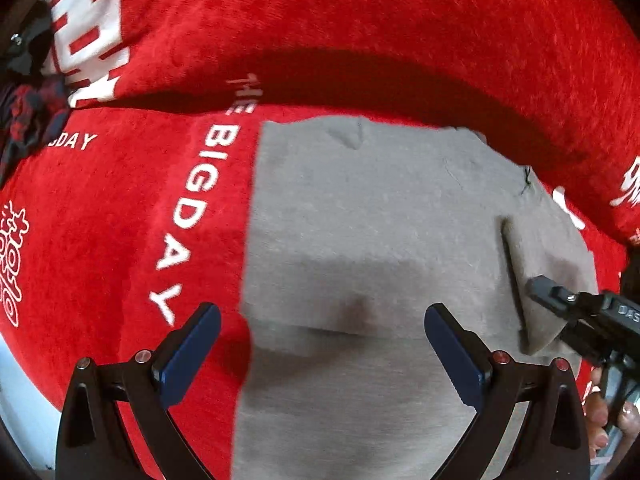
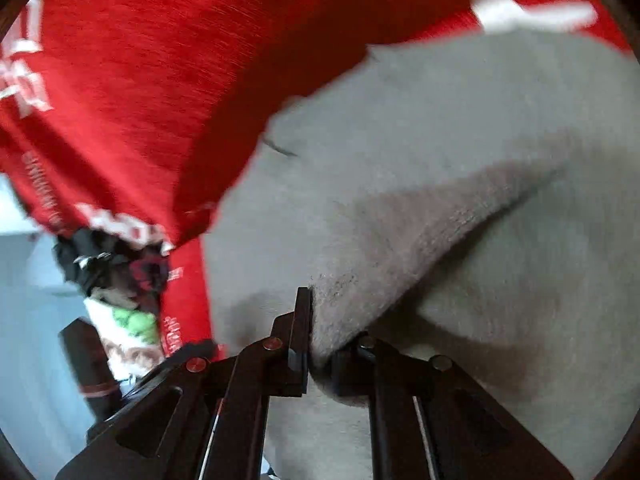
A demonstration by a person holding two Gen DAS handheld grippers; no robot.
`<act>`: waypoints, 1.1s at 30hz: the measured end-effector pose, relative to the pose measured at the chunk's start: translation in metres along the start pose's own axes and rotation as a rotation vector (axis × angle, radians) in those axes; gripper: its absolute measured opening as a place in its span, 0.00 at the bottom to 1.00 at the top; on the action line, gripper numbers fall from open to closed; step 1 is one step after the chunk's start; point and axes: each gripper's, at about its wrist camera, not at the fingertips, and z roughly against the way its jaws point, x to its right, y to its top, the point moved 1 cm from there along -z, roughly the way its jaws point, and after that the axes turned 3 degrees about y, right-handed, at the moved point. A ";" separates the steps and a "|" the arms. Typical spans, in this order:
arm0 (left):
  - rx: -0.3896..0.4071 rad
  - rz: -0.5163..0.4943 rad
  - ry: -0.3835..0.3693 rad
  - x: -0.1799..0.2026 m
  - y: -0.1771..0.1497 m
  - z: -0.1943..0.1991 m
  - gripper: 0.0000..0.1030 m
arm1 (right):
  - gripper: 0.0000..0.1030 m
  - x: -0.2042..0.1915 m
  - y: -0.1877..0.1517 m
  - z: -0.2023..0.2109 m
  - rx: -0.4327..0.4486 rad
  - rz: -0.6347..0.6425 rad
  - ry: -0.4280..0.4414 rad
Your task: Fold small clothes
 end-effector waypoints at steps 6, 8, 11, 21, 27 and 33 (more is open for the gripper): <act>0.031 0.033 -0.074 -0.027 0.004 0.009 0.99 | 0.32 0.007 0.012 0.031 0.185 -0.100 -0.005; 0.037 0.048 -0.101 -0.034 0.007 0.010 0.99 | 0.07 0.000 0.020 0.035 0.179 -0.079 0.004; 0.042 0.084 -0.157 -0.045 0.010 0.011 0.99 | 0.07 -0.043 0.021 0.014 0.106 0.126 -0.023; -0.002 0.090 -0.224 -0.034 0.014 -0.002 0.99 | 0.49 -0.076 -0.039 -0.051 -0.176 0.407 -0.198; -0.135 0.054 -0.337 0.006 0.008 -0.027 0.99 | 0.49 -0.018 -0.038 0.019 -0.084 0.215 -0.169; -0.154 0.118 -0.320 0.025 0.006 -0.036 0.99 | 0.49 0.073 -0.029 0.103 0.149 -0.156 -0.102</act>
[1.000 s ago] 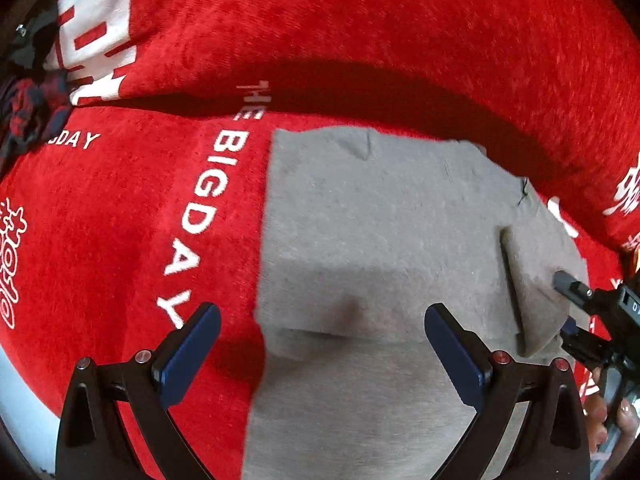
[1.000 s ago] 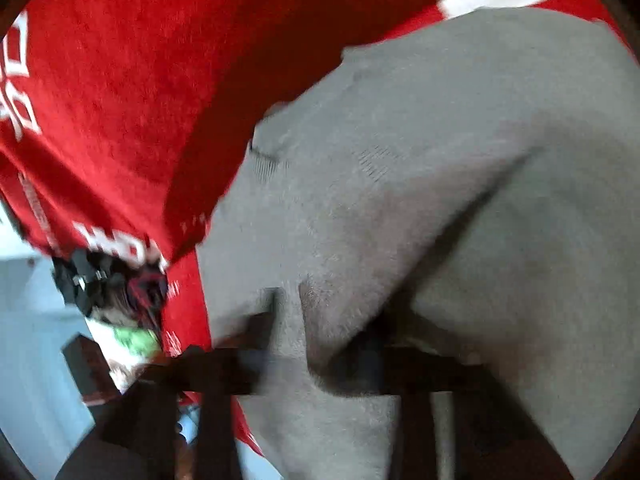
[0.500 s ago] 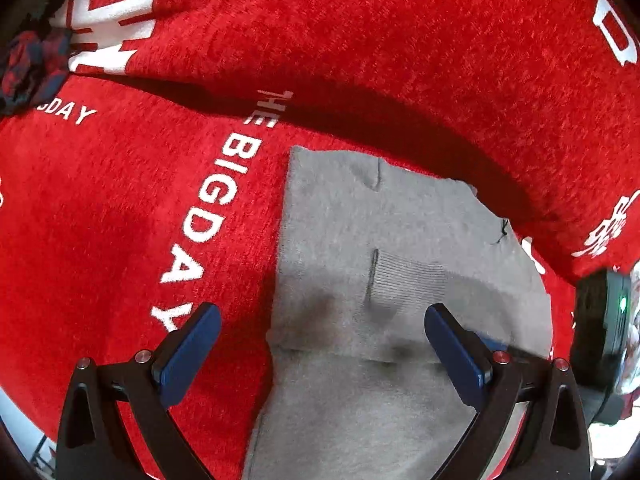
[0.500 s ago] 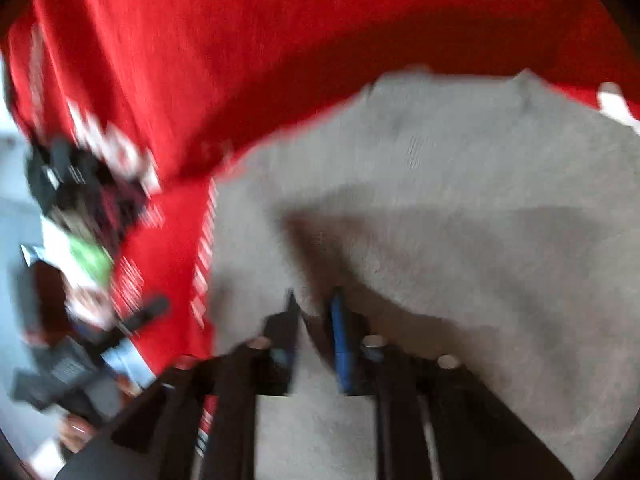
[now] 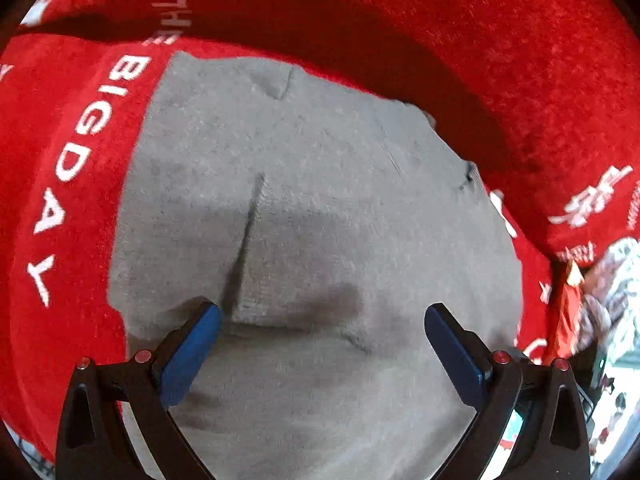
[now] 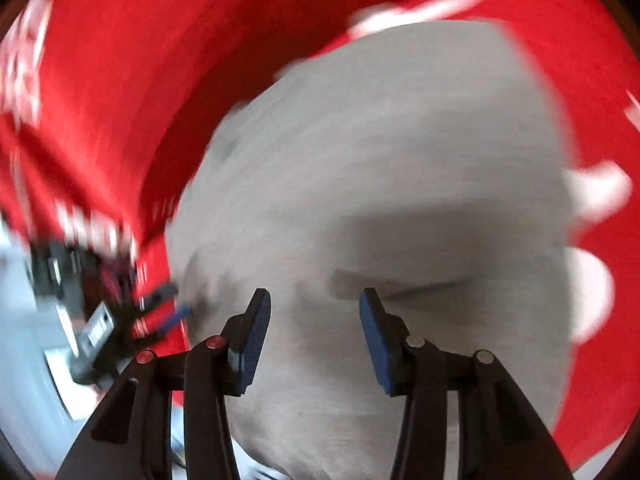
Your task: Fold small clothes
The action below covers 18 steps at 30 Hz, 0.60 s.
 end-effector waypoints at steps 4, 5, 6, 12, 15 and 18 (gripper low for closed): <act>0.098 -0.029 0.092 0.007 0.001 0.016 0.99 | 0.49 0.067 0.013 0.029 0.144 -0.290 0.107; 0.106 -0.048 0.113 0.009 0.002 0.016 0.99 | 0.49 0.071 0.013 0.026 0.157 -0.323 0.126; 0.100 -0.057 0.123 0.009 0.004 0.014 0.99 | 0.49 0.079 0.016 0.026 0.166 -0.354 0.146; 0.070 -0.074 0.210 0.009 0.004 -0.004 0.99 | 0.06 0.075 0.034 0.023 0.158 -0.303 0.125; 0.072 -0.107 0.250 0.010 -0.002 -0.009 0.99 | 0.06 0.064 0.048 0.034 0.157 -0.146 0.019; 0.062 -0.130 0.272 0.012 -0.009 -0.008 0.99 | 0.06 0.070 0.053 0.024 0.085 -0.091 -0.057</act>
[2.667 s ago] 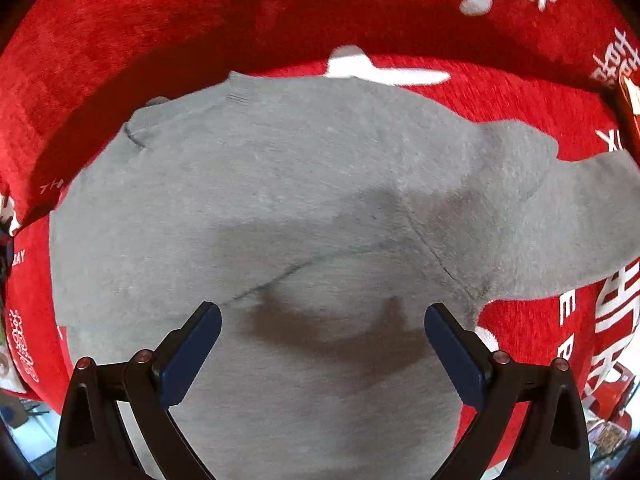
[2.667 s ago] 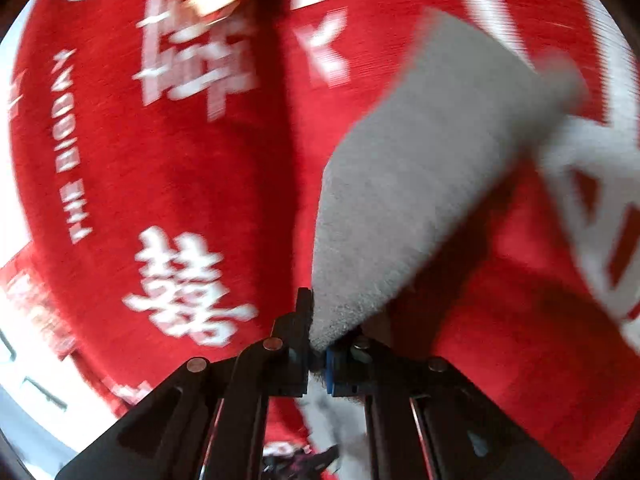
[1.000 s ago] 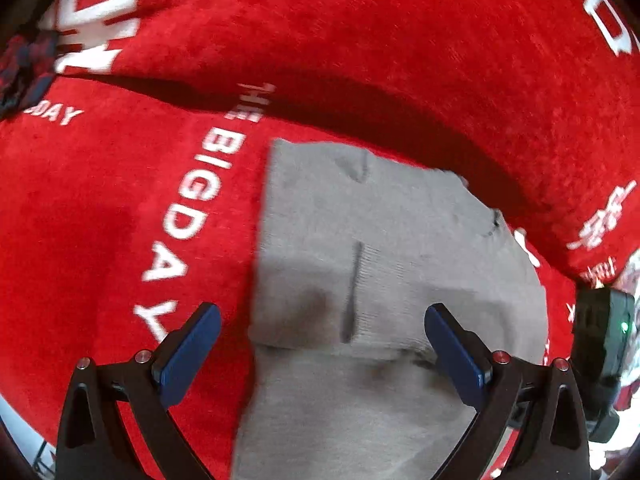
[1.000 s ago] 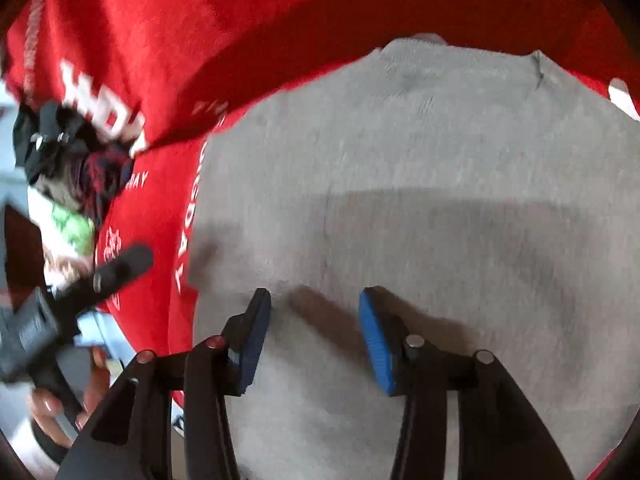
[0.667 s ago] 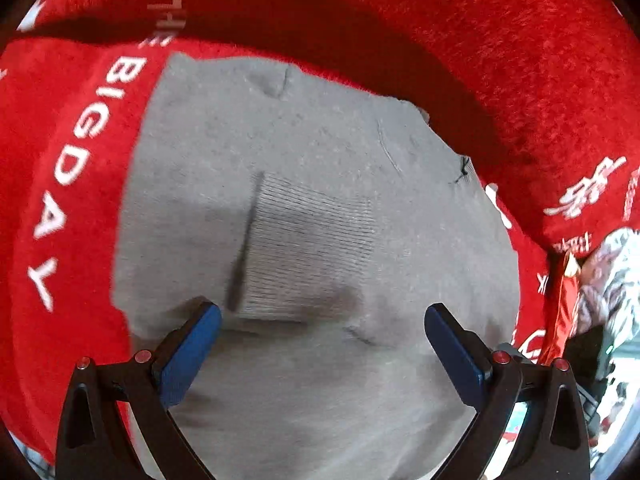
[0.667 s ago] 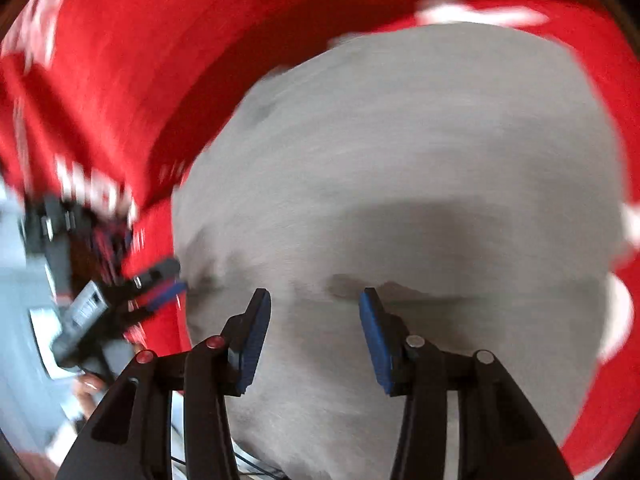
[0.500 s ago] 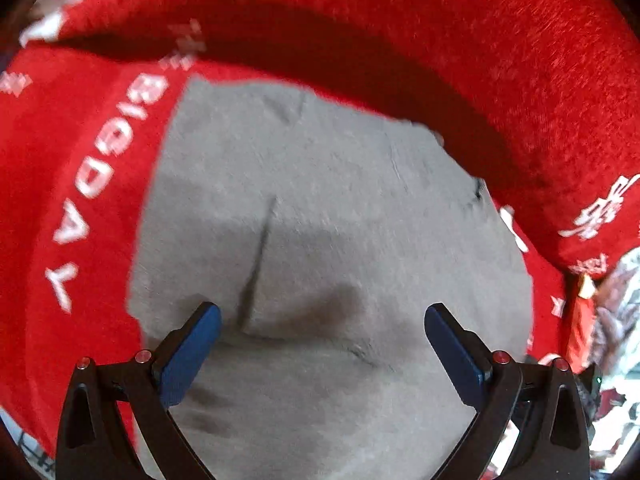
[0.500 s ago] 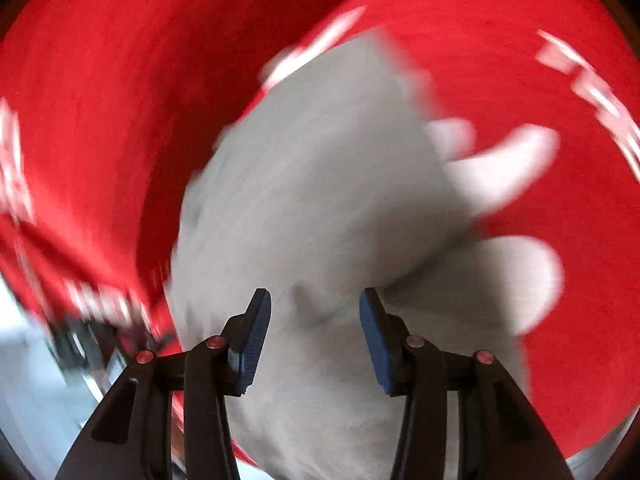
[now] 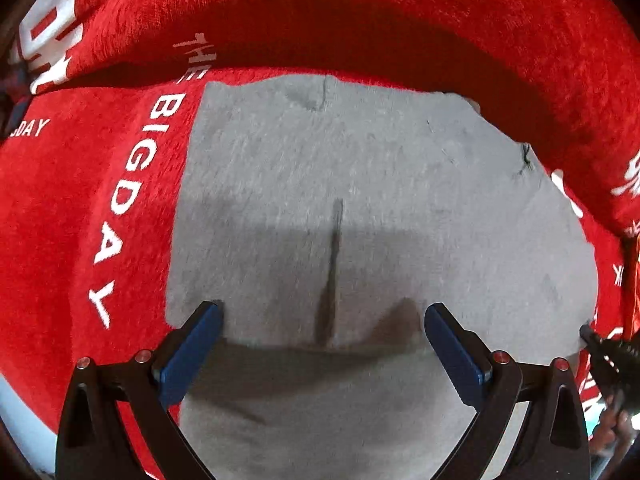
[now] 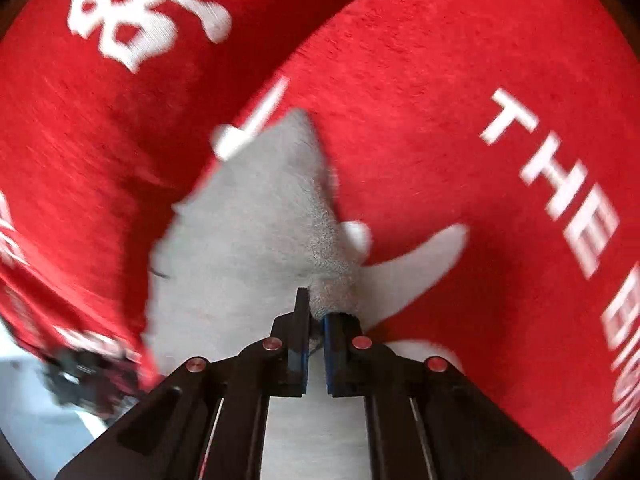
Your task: Fold small clothes
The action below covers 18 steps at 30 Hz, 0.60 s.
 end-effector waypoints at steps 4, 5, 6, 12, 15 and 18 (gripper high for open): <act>0.041 -0.020 0.028 0.000 0.001 0.016 0.99 | 0.12 0.001 -0.004 0.012 -0.043 0.002 0.008; 0.065 -0.038 0.050 0.003 0.003 0.021 0.99 | 0.12 -0.002 -0.007 0.019 -0.033 0.026 -0.009; 0.078 -0.051 0.061 0.004 0.005 0.023 0.99 | 0.12 -0.004 -0.010 0.026 -0.020 0.044 -0.019; 0.113 -0.108 0.125 0.021 0.025 0.019 0.99 | 0.13 -0.015 0.015 0.038 0.070 0.083 -0.031; 0.079 -0.116 0.201 0.019 0.024 0.002 0.99 | 0.13 -0.036 0.027 0.022 0.052 0.175 -0.038; 0.047 -0.084 0.197 0.007 0.014 -0.007 0.99 | 0.12 -0.044 0.022 -0.009 -0.034 0.277 -0.154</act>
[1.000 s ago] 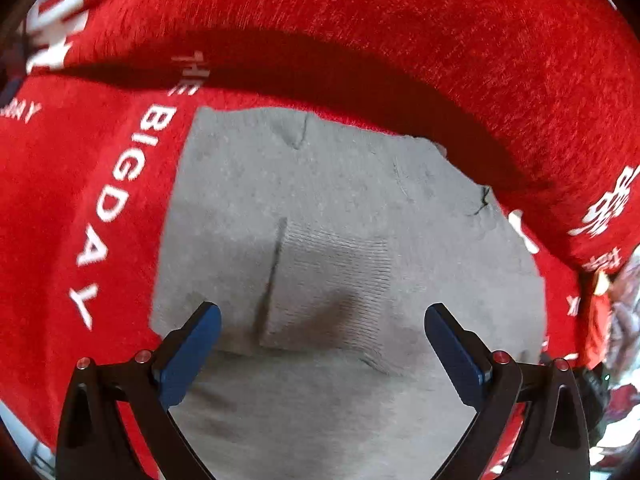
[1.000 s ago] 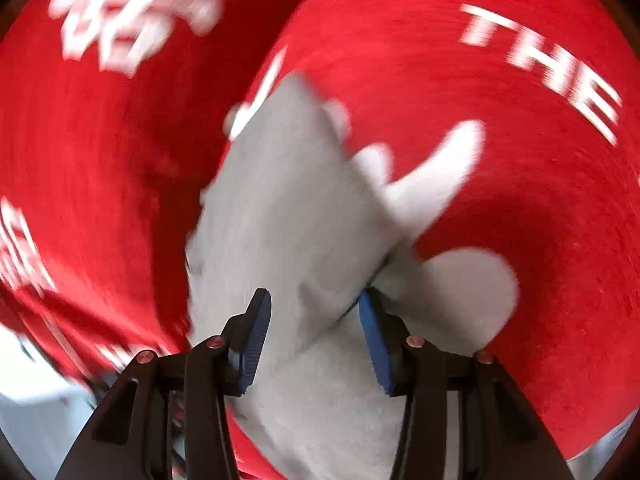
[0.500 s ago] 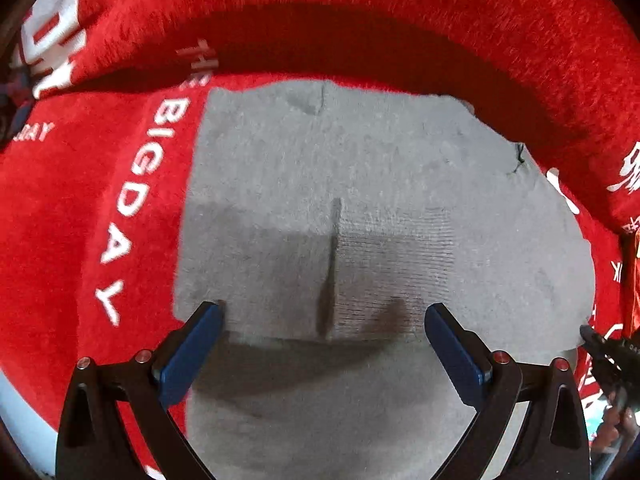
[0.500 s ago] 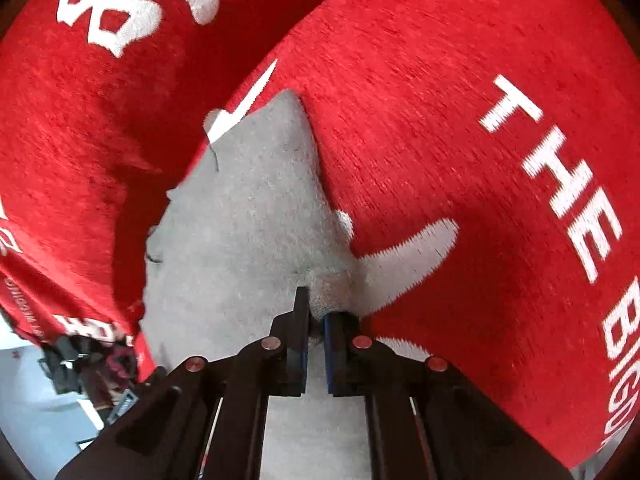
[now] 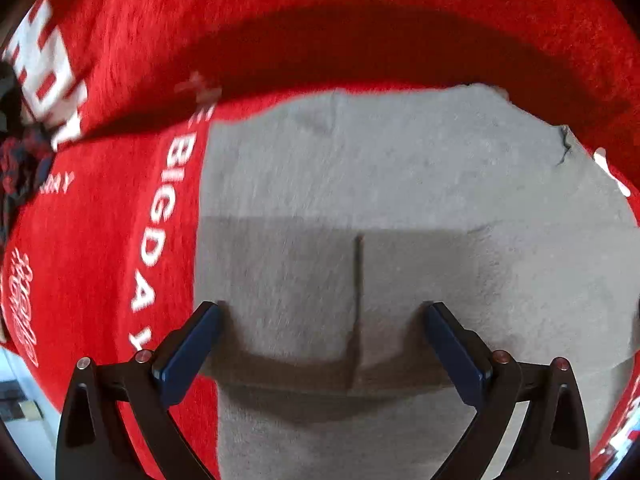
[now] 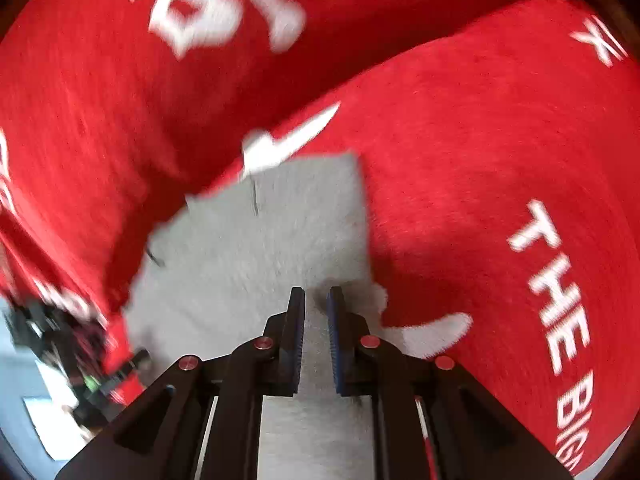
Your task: Fold small clothes
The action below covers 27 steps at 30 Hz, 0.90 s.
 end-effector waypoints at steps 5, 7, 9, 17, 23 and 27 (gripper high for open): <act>0.003 -0.020 0.020 -0.010 -0.009 0.005 0.99 | 0.05 0.002 -0.017 0.007 0.013 0.083 -0.059; -0.002 -0.026 0.027 -0.014 -0.010 0.008 0.99 | 0.05 0.001 -0.023 0.012 -0.007 0.092 -0.082; 0.000 -0.026 0.042 -0.017 -0.011 0.013 0.99 | 0.05 -0.003 -0.028 0.019 -0.012 0.109 -0.123; -0.025 -0.048 0.023 -0.012 -0.023 0.031 0.99 | 0.07 -0.010 -0.046 0.037 -0.012 0.058 -0.103; -0.067 -0.080 -0.018 0.007 -0.040 0.038 0.99 | 0.09 -0.023 -0.065 0.043 -0.039 0.054 -0.076; -0.078 -0.112 -0.038 0.024 -0.050 0.043 0.99 | 0.10 -0.021 -0.076 0.046 -0.066 0.031 -0.054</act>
